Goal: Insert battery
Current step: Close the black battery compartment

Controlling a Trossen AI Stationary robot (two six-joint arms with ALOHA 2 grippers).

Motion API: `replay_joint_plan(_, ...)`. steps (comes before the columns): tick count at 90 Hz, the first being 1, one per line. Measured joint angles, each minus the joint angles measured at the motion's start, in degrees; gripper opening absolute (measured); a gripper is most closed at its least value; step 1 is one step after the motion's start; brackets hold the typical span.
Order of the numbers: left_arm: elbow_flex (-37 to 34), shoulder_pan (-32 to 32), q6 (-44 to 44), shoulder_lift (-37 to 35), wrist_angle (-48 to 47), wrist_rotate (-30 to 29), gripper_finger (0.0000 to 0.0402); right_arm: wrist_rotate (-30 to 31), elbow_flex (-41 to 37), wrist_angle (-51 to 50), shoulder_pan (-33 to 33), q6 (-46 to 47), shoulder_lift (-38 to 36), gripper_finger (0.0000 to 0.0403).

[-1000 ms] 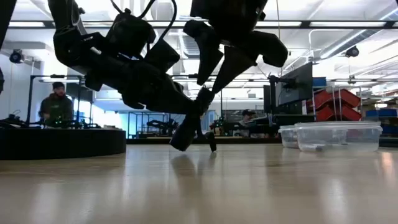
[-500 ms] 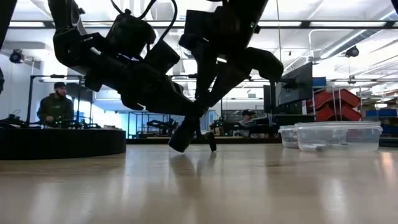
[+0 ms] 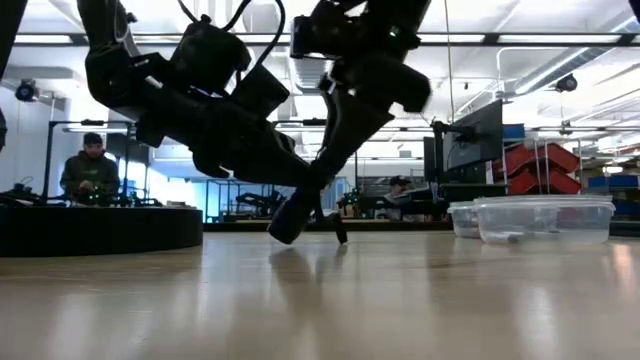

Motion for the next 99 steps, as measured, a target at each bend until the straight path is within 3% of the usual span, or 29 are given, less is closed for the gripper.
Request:
replay_joint_plan(32,-0.11,-0.08,0.17,0.0,-0.17,0.66,0.0089,-1.77,-0.13,2.3,-0.09,42.73,0.0,0.0091)
replay_joint_plan(49,-0.13,-0.09,-0.06,-0.02,-0.07,-0.17,0.0089,-0.98,-0.13,2.56,-1.1,72.65,-0.07,0.0081)
replay_joint_plan(57,-0.13,-0.09,-0.02,-0.02,-0.11,-0.15,0.0089,-1.55,-0.15,2.49,-1.4,80.32,-0.12,0.0078)
replay_joint_plan(74,0.08,-0.22,-0.4,-0.03,0.2,-0.43,0.0089,-4.96,0.5,-0.22,-2.14,72.42,-1.55,0.0079)
replay_joint_plan(99,0.05,-0.05,-1.13,-0.22,0.66,-1.71,0.0089,-2.34,1.16,-18.21,-1.9,57.57,-10.78,0.0132)
